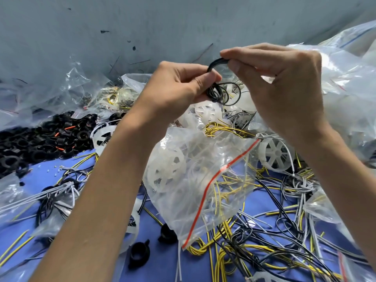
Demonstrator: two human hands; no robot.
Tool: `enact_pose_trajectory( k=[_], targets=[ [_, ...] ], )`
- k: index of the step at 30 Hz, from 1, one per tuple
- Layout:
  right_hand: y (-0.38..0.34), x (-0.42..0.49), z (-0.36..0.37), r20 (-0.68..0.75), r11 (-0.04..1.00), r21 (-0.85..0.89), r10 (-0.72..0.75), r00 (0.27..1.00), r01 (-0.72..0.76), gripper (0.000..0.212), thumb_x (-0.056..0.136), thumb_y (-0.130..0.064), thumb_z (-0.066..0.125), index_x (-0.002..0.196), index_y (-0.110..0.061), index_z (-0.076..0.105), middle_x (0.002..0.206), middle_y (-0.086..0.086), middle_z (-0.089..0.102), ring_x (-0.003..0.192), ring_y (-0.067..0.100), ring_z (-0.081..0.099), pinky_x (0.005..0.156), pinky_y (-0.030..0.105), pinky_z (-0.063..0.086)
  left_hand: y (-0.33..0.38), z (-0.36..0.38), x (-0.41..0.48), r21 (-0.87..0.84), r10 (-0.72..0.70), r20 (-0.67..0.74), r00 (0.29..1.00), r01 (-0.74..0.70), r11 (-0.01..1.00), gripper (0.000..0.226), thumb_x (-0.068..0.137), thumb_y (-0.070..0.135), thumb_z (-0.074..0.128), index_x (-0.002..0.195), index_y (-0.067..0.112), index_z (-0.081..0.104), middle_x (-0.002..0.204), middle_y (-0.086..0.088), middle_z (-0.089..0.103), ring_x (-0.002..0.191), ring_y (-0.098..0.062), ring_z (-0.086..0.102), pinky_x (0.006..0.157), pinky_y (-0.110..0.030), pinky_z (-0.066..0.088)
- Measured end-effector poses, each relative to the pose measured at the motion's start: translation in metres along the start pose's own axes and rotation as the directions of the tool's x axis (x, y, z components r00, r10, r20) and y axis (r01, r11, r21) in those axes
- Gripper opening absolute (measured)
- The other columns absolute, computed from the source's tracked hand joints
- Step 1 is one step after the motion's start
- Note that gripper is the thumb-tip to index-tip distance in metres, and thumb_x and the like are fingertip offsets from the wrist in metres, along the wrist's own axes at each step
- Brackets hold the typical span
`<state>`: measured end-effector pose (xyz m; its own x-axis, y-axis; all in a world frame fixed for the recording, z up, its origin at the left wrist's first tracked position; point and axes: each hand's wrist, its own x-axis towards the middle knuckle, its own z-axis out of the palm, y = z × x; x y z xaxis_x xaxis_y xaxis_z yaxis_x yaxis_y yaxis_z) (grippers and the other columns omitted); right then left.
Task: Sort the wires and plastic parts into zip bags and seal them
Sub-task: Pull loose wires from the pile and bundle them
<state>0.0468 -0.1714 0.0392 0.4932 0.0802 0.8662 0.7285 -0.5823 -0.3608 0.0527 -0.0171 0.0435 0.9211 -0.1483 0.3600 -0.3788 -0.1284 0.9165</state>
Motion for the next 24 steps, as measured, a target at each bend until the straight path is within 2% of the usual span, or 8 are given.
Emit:
enact_pose_trajectory(
  k=[4, 7, 11, 14, 17, 21, 24],
  targets=[
    [0.001, -0.004, 0.006, 0.028, 0.995, -0.05, -0.08, 0.996, 0.082, 0.032, 0.09, -0.026, 0.062, 0.115, -0.007, 0.066, 0.113, -0.009, 0.058, 0.103, 0.001, 0.06, 0.091, 0.018, 0.049, 0.004, 0.003, 0.0, -0.206, -0.025, -0.054, 0.998, 0.014, 0.979, 0.016, 0.092, 0.005, 0.055, 0.083, 0.009, 0.068, 0.064, 0.005, 0.068, 0.064, -0.004, 0.064, 0.067, -0.014, 0.052],
    [0.004, -0.007, 0.009, 0.105, 0.995, -0.044, -0.086, 0.991, 0.091, 0.046, 0.085, -0.027, 0.068, 0.123, -0.003, 0.06, 0.123, -0.004, 0.054, 0.11, 0.001, 0.054, 0.091, 0.009, 0.046, 0.007, 0.005, -0.001, -0.345, -0.084, -0.066, 0.994, 0.056, 0.937, 0.017, 0.092, 0.004, 0.054, 0.081, 0.005, 0.067, 0.063, 0.003, 0.069, 0.061, -0.003, 0.063, 0.065, -0.013, 0.052],
    [0.008, -0.006, 0.008, 0.041, 0.994, -0.045, -0.099, 0.994, 0.1, 0.04, 0.084, -0.019, 0.069, 0.118, 0.0, 0.062, 0.118, -0.007, 0.051, 0.109, -0.003, 0.05, 0.09, 0.007, 0.044, 0.01, 0.011, -0.003, -0.468, -0.155, -0.004, 0.988, 0.135, 0.874, 0.014, 0.092, 0.002, 0.053, 0.085, -0.001, 0.066, 0.069, -0.004, 0.068, 0.061, -0.007, 0.064, 0.063, -0.013, 0.053],
    [0.009, -0.003, 0.005, 0.021, 0.994, -0.038, -0.106, 0.994, 0.107, 0.035, 0.087, -0.017, 0.066, 0.117, 0.0, 0.063, 0.114, -0.005, 0.056, 0.101, 0.0, 0.057, 0.088, 0.008, 0.044, 0.011, 0.009, -0.004, -0.388, -0.18, 0.041, 0.983, 0.182, 0.904, 0.012, 0.092, 0.012, 0.056, 0.089, 0.008, 0.068, 0.07, 0.0, 0.071, 0.068, -0.009, 0.068, 0.063, -0.013, 0.053],
    [0.007, -0.002, 0.002, 0.05, 0.999, -0.021, -0.04, 0.998, 0.041, 0.036, 0.088, -0.02, 0.065, 0.12, -0.005, 0.062, 0.114, 0.005, 0.056, 0.077, -0.005, 0.056, 0.077, 0.002, 0.039, 0.013, 0.004, -0.005, -0.257, -0.186, 0.069, 0.98, 0.197, 0.946, 0.013, 0.092, 0.023, 0.057, 0.09, 0.018, 0.069, 0.074, 0.007, 0.071, 0.073, -0.005, 0.069, 0.063, -0.012, 0.05],
    [0.006, 0.002, -0.001, 0.105, 0.997, 0.048, 0.059, 0.993, -0.064, 0.038, 0.084, -0.024, 0.068, 0.12, -0.011, 0.063, 0.102, 0.0, 0.06, 0.082, -0.001, 0.058, 0.077, 0.011, 0.045, 0.015, -0.001, -0.006, -0.175, -0.181, 0.064, 0.981, 0.19, 0.966, 0.015, 0.092, 0.023, 0.058, 0.086, 0.019, 0.07, 0.072, 0.008, 0.072, 0.073, -0.004, 0.069, 0.058, -0.011, 0.047],
    [0.006, 0.005, -0.005, 0.117, 0.996, 0.052, 0.066, 0.991, -0.072, 0.033, 0.085, -0.023, 0.067, 0.114, -0.01, 0.066, 0.095, -0.002, 0.065, 0.084, 0.006, 0.062, 0.075, 0.021, 0.049, 0.016, -0.001, -0.007, -0.133, -0.179, 0.068, 0.981, 0.187, 0.973, 0.018, 0.092, 0.023, 0.058, 0.079, 0.019, 0.07, 0.071, 0.007, 0.072, 0.07, -0.005, 0.069, 0.057, -0.011, 0.047]
  ],
)
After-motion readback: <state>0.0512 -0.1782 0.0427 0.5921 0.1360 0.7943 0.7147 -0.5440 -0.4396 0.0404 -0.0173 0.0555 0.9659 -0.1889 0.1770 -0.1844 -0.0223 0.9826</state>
